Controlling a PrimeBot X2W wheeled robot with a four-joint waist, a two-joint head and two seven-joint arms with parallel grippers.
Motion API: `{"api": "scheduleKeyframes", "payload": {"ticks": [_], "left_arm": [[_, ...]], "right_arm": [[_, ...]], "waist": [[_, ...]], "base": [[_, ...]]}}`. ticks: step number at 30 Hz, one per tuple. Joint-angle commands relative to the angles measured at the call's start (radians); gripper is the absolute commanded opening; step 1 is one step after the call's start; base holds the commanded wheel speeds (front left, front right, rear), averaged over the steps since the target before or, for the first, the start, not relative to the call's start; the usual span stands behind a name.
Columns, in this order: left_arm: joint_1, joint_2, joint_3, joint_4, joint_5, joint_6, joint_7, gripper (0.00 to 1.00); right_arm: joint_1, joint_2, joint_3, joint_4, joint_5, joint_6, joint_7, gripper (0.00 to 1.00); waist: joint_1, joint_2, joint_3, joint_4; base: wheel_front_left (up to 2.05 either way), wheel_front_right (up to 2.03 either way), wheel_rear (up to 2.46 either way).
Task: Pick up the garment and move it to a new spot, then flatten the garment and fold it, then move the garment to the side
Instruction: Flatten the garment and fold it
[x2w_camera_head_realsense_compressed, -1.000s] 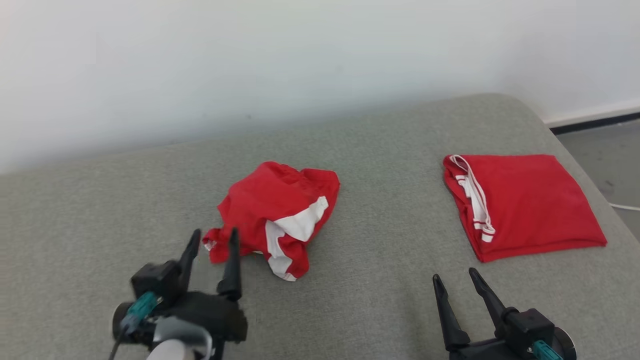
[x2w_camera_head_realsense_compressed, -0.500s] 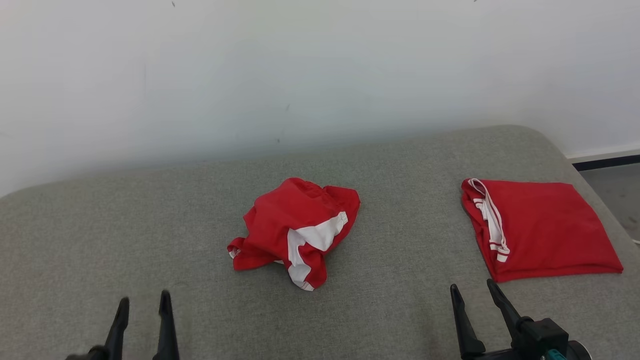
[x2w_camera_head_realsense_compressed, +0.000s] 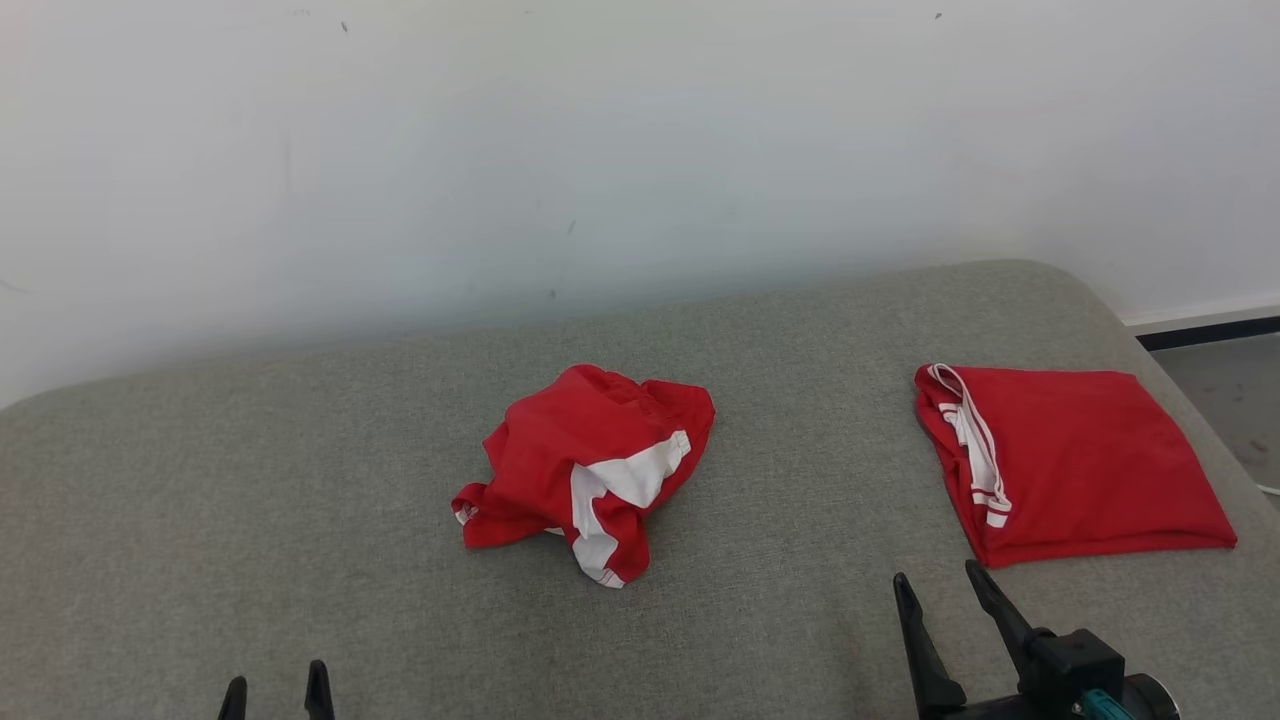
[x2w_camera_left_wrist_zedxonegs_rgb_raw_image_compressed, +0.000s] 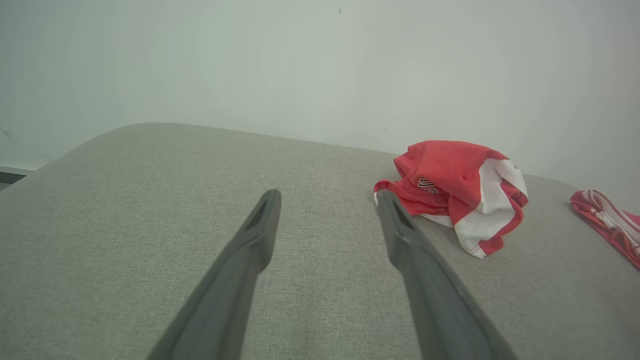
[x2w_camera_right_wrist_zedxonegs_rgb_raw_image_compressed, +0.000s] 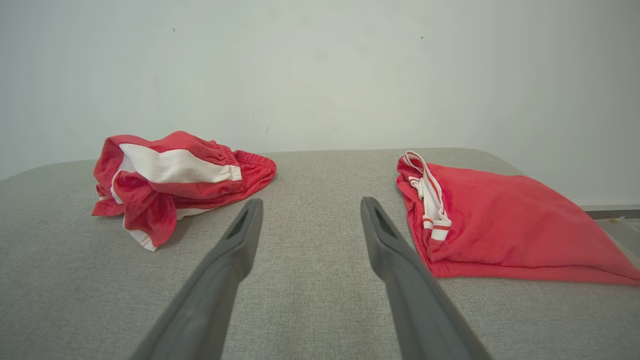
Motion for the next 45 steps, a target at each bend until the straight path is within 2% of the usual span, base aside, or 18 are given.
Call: {"api": "scheduleKeyframes", "payload": {"ticks": [1,14,28,35,38,45], "left_arm": [[0.009,-0.002,0.004,0.0,0.008,0.0,-0.002,1.0],[0.017,-0.033,0.027,0.009,0.032,-0.027,-0.002,1.0],[0.026,-0.04,0.015,0.002,0.049,-0.014,-0.002,1.0],[-0.039,-0.036,-0.009,0.015,0.063,-0.02,-0.001,1.0],[-0.112,-0.02,-0.03,0.034,0.059,-0.041,0.041,1.0],[-0.357,0.01,-0.097,0.129,0.028,-0.095,0.22,1.0]], "right_arm": [[-0.008,-0.005,0.002,0.001,0.004,-0.003,0.0,1.0],[-0.009,-0.002,0.012,-0.001,0.007,-0.003,-0.005,1.0],[-0.015,0.007,0.015,0.012,0.012,-0.003,-0.01,1.0],[-0.021,0.011,0.018,0.012,0.012,-0.003,-0.012,1.0],[-0.025,0.013,0.019,0.009,0.012,-0.003,-0.012,1.0],[-0.036,0.017,0.03,0.015,0.013,-0.003,-0.016,1.0]], "waist": [[0.0001,0.0,0.0,0.0],[0.0001,0.0,0.004,0.014],[0.0001,0.0,0.011,0.022],[0.0001,0.0,0.025,0.019],[0.0001,0.0,0.038,0.015],[0.0001,0.0,0.068,-0.006]], "base": [[0.0,0.0,0.0],[0.0,0.0,0.0],[0.0,0.0,0.0],[0.0,0.0,0.0],[0.0,0.0,0.0],[0.0,0.0,0.0]]}}
